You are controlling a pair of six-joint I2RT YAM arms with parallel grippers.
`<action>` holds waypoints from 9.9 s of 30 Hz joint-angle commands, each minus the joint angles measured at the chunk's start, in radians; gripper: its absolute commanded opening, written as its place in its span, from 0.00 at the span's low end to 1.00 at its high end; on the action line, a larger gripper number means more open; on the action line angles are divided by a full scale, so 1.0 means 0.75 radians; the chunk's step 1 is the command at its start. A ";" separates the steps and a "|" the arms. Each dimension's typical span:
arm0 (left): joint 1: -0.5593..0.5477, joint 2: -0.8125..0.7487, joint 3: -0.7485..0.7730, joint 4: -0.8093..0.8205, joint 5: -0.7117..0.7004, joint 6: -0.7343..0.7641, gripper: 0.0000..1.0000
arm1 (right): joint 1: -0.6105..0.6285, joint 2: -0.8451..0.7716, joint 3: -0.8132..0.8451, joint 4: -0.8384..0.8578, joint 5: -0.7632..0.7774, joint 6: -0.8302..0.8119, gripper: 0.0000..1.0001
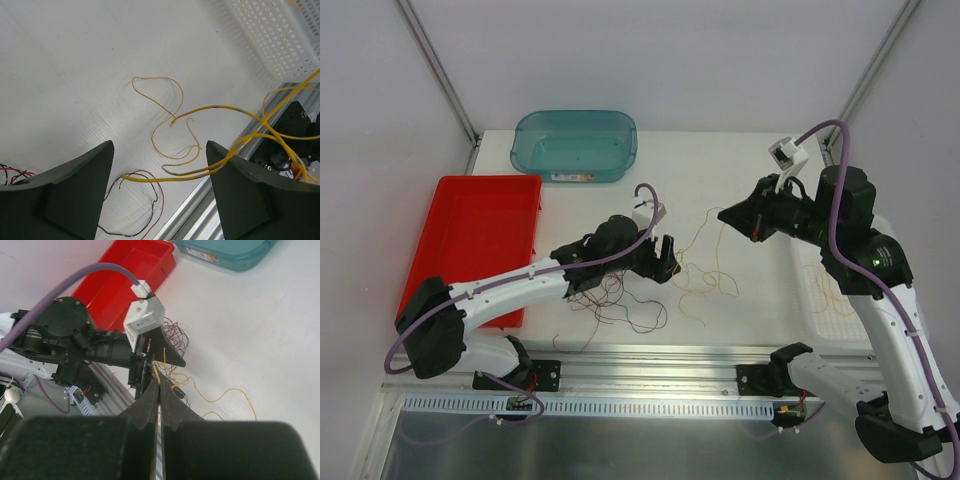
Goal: Untangle the cables
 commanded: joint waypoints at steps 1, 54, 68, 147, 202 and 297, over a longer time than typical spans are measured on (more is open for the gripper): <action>-0.013 -0.111 -0.053 0.063 -0.041 -0.031 0.75 | 0.011 -0.024 -0.019 0.042 0.079 0.008 0.01; 0.328 -0.487 -0.090 -0.372 -0.281 -0.344 0.00 | 0.031 -0.208 -0.203 -0.296 0.820 -0.170 0.01; 0.511 -0.363 -0.157 -0.520 -0.356 -0.303 0.00 | 0.017 -0.200 0.175 -0.347 0.855 -0.237 0.01; 0.507 -0.448 0.027 -0.608 0.290 -0.068 0.00 | -0.979 0.013 0.090 -0.020 1.311 -0.194 0.01; 0.222 -0.424 0.319 -0.624 0.409 0.048 0.00 | 0.360 0.541 -0.710 1.234 -0.123 -0.018 0.73; 0.474 -0.448 -0.125 -0.737 -0.571 0.351 0.99 | -0.981 0.109 -0.250 0.140 1.440 -0.102 0.01</action>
